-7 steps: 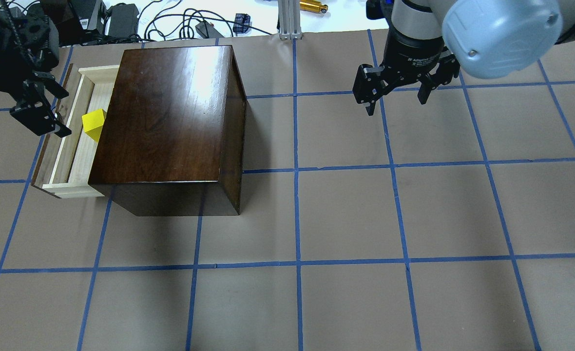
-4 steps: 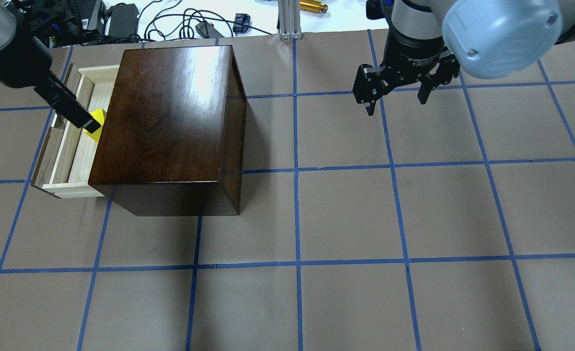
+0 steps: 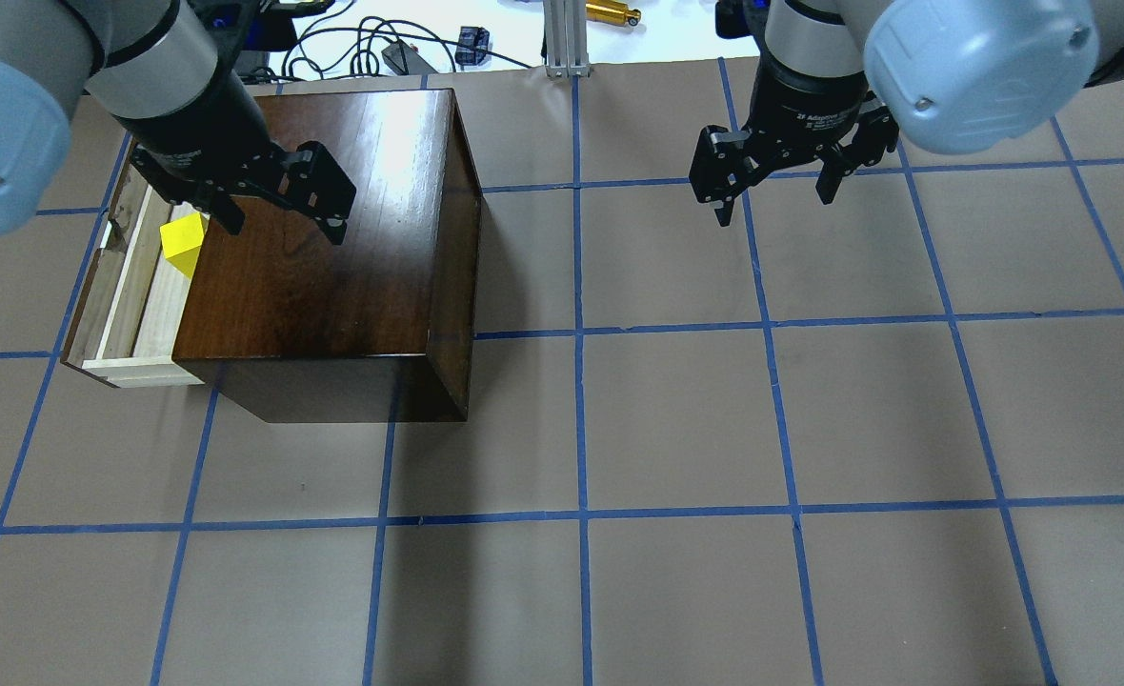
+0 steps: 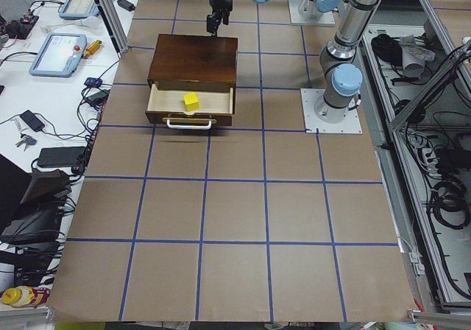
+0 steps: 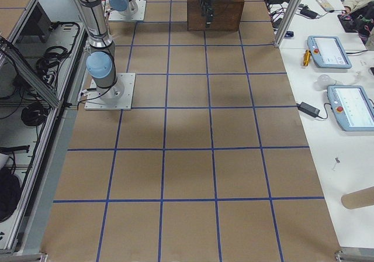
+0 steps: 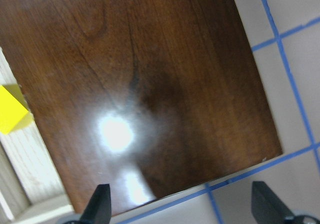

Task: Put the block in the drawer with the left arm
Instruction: 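Open the left gripper to release the cube and raise it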

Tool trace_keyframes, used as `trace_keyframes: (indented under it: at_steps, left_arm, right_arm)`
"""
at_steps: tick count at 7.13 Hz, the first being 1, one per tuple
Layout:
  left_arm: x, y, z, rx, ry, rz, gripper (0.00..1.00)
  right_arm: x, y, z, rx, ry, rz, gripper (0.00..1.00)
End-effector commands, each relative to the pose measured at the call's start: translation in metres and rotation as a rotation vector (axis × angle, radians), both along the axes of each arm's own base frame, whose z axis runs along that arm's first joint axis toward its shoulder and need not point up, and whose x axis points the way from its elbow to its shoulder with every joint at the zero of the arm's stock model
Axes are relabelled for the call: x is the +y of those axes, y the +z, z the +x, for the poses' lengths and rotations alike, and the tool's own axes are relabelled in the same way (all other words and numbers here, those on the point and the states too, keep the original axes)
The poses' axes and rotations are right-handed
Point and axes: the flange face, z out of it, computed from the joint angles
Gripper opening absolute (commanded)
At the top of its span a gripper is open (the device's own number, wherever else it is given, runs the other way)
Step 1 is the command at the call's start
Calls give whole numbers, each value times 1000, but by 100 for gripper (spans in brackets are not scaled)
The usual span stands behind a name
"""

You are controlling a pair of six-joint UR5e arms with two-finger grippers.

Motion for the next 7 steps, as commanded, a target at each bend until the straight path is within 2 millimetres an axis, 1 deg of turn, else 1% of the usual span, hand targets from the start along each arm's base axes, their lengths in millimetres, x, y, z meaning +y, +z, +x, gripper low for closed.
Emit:
trace_keyframes:
  at_steps: [1,2,7]
  left_arm:
    - [4,2,-10,4,106,-3,100]
    - [4,7,-9,6,98,-27,100]
    - [8,8,-9,5,97,-35,100]
  right_arm:
    - [0,0,0,0,-1,0,100]
    - [0,0,0,-2,1,0,100]
    - [0,0,0,0,-1,0,100]
